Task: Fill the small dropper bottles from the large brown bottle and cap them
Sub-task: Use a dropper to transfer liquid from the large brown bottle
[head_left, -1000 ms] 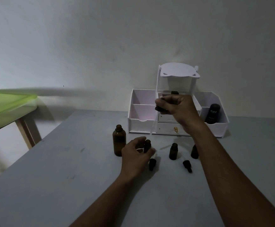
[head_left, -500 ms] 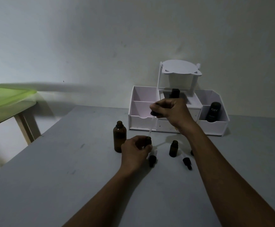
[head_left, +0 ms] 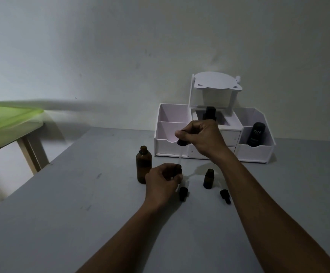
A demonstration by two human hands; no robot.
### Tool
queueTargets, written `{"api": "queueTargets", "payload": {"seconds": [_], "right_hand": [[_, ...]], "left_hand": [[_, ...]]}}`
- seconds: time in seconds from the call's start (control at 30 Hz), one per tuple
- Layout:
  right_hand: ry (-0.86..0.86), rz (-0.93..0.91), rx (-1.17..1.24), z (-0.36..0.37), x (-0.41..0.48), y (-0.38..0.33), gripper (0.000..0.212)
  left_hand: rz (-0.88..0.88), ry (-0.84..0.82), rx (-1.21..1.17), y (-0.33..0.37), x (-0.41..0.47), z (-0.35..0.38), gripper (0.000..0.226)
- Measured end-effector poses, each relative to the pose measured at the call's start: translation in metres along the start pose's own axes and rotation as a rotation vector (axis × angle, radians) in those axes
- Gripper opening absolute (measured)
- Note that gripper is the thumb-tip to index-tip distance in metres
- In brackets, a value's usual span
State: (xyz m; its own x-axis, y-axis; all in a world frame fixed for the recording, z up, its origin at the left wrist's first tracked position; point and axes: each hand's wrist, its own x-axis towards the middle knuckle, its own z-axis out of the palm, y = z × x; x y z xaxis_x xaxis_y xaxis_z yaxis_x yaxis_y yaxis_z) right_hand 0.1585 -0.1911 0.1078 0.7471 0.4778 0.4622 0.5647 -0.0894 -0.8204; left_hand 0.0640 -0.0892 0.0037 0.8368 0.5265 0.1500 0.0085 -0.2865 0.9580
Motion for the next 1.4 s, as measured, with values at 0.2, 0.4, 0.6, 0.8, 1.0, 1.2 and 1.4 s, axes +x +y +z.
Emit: {"api": "queueTargets", "payload": {"seconds": [0.2,0.4,0.6,0.8,1.0,1.2,1.4], "right_hand": [[0.013,-0.003,-0.003,0.001,-0.001,0.002,0.012],[0.044,-0.013,-0.007,0.001,0.001,0.003,0.016],[0.18,-0.089,0.095,-0.008,0.001,-0.018,0.011],[0.299,-0.203,0.252,-0.009,0.0,-0.054,0.007],[0.254,-0.168,0.38,0.024,0.013,-0.07,0.007],[0.231,-0.136,0.31,0.044,0.017,-0.051,0.006],[0.219,-0.128,0.309,0.05,0.017,-0.045,0.005]], "left_hand": [[0.006,0.006,0.008,0.001,-0.001,-0.001,0.033],[-0.043,0.005,-0.075,0.001,-0.007,0.003,0.032],[0.282,0.106,0.178,0.005,-0.016,-0.007,0.043],[0.76,0.496,0.076,0.028,-0.011,-0.058,0.022],[0.361,0.292,-0.036,-0.007,0.027,-0.105,0.057],[0.257,0.019,-0.089,-0.021,0.033,-0.104,0.045],[0.253,0.024,-0.121,-0.021,0.031,-0.105,0.038]]}}
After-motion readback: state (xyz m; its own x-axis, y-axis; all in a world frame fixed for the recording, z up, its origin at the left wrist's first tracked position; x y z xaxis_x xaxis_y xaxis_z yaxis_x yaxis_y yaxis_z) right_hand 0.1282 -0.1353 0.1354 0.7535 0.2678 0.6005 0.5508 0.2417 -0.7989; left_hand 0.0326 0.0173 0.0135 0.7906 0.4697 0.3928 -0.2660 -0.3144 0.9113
